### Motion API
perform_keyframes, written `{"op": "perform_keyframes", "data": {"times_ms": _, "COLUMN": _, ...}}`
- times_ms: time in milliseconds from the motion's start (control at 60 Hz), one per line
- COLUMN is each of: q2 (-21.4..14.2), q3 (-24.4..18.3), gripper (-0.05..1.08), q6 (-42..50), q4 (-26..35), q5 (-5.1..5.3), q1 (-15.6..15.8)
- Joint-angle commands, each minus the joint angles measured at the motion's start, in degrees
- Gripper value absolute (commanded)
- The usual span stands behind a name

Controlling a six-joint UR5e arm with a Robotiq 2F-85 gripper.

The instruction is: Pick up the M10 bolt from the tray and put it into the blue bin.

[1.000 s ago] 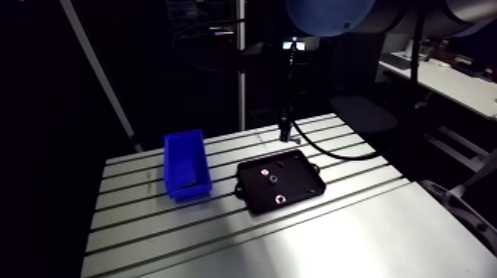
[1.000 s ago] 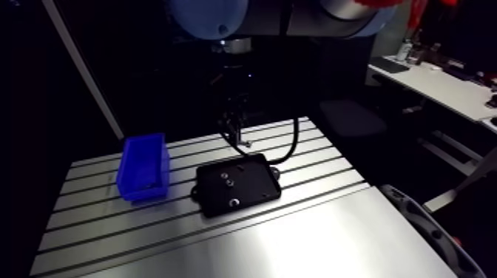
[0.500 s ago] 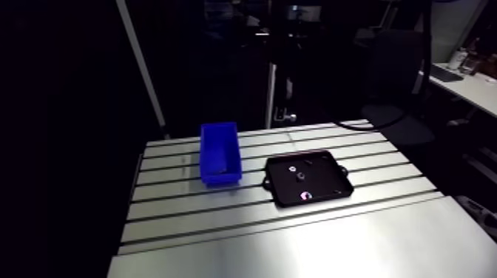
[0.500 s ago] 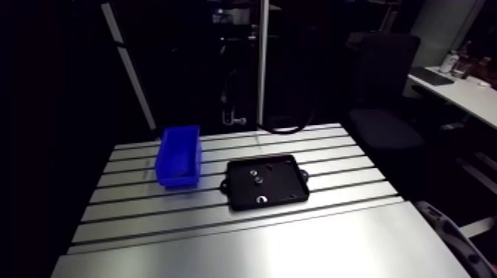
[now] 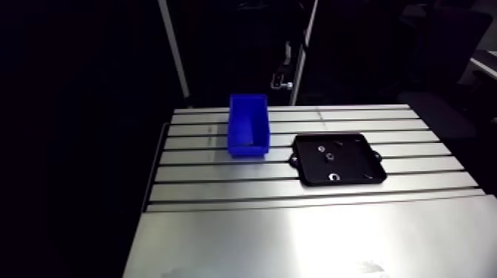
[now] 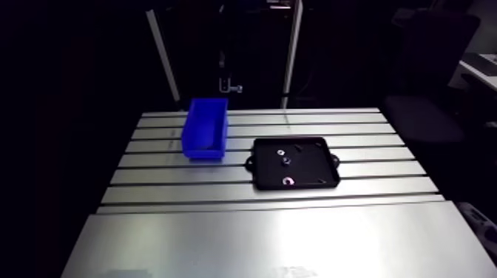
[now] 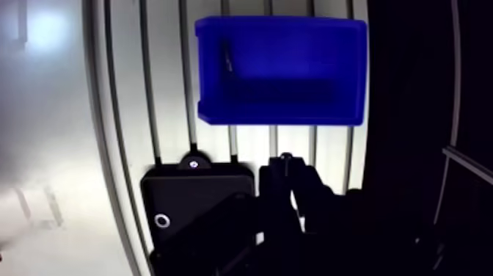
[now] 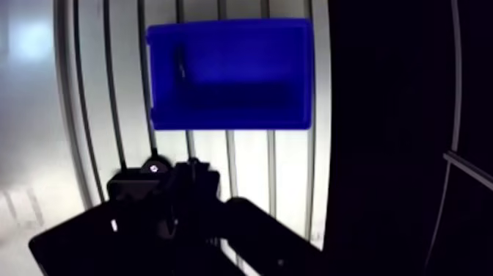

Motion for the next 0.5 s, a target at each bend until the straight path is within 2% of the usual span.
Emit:
{"op": "perform_keyframes", "data": {"times_ms": 17, "q2": 2.9, "q3": -2.8, "gripper": 1.05, "q6": 1.6, "q4": -0.1, "q5": -0.06, "q1": 2.2}}
{"op": "perform_keyframes", "data": {"times_ms": 500, "q2": 6.1, "q3": -3.9, "gripper": 1.04, "q6": 3.9, "q4": -0.3, "q5": -0.24, "q1": 4.8}}
